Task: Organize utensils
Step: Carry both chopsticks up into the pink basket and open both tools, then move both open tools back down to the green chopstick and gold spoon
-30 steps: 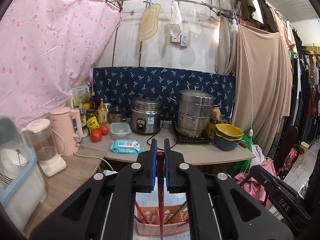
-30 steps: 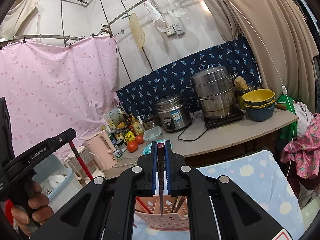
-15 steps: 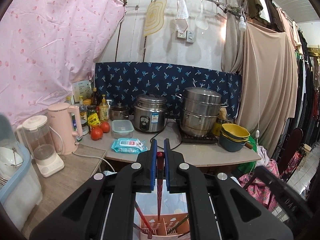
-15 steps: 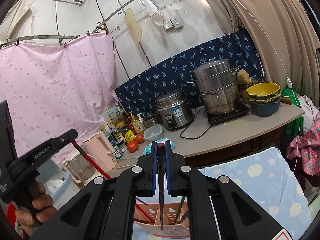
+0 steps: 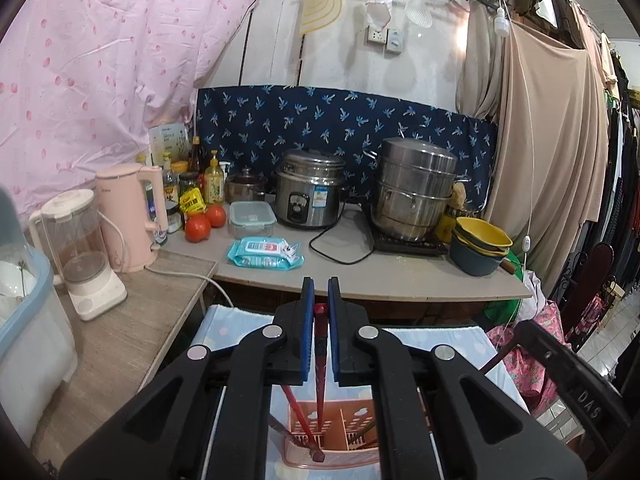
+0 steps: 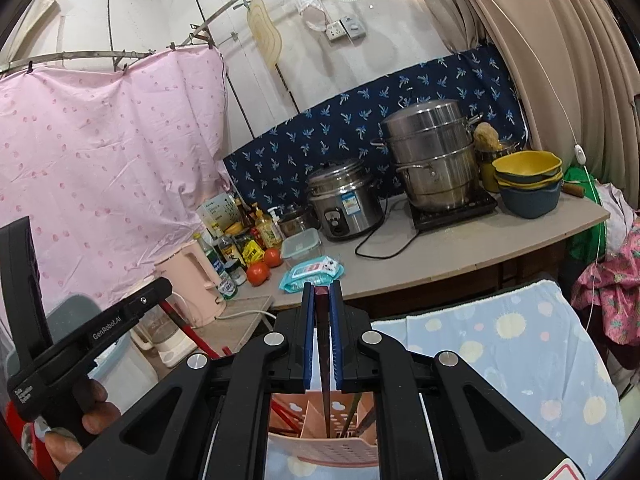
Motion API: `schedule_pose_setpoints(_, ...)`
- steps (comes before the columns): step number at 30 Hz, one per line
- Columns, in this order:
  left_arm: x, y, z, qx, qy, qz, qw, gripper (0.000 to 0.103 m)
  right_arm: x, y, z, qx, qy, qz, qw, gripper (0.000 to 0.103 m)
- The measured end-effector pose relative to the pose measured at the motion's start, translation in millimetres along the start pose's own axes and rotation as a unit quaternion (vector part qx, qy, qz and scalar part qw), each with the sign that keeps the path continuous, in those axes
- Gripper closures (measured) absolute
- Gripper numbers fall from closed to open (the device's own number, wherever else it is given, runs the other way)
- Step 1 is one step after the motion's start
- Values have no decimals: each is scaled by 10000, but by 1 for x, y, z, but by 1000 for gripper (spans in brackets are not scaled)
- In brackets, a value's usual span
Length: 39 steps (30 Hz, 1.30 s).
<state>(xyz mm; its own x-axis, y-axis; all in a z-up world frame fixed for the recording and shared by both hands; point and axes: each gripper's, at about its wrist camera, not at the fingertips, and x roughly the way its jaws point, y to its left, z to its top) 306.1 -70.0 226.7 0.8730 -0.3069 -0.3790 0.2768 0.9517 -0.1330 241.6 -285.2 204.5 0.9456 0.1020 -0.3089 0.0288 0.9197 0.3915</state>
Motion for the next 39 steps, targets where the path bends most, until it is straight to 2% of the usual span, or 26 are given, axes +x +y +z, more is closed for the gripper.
schedule_pose_setpoints(13,10,7,-32,-80,390,63,9992,96,22,-6,-44,66,599,-149,9981,94)
schedule_pose_setpoints(15,9,9,-35,-97,410,97,9991,96,21,-8,-47,108,579,-208,9981,92)
schedule_pose_setpoints(16,9,9,-36,-107,425,101,9990,95,20,-9,-48,127,581,-221,9980,87)
schedule_pose_setpoints(19,6,11,-40,-134,463,116,9988,91,14,-12,-48,204,518,-252,9981,73)
schedule_pose_setpoints(22,-1,12,-44,-167,462,152,9987,78,6,-15,-49,247,456,-301,9982,69)
schedule_pose_setpoints(25,-9,13,-47,-177,428,180,9988,70,-2,-20,-49,304,422,-332,9981,66)
schedule_pose_setpoints(31,-27,13,-59,-116,477,227,9985,70,-20,-24,-61,331,477,-420,9974,64)
schedule_pose_setpoints(39,-40,10,-90,13,786,298,9965,70,-40,-24,-94,147,759,-604,9952,64)
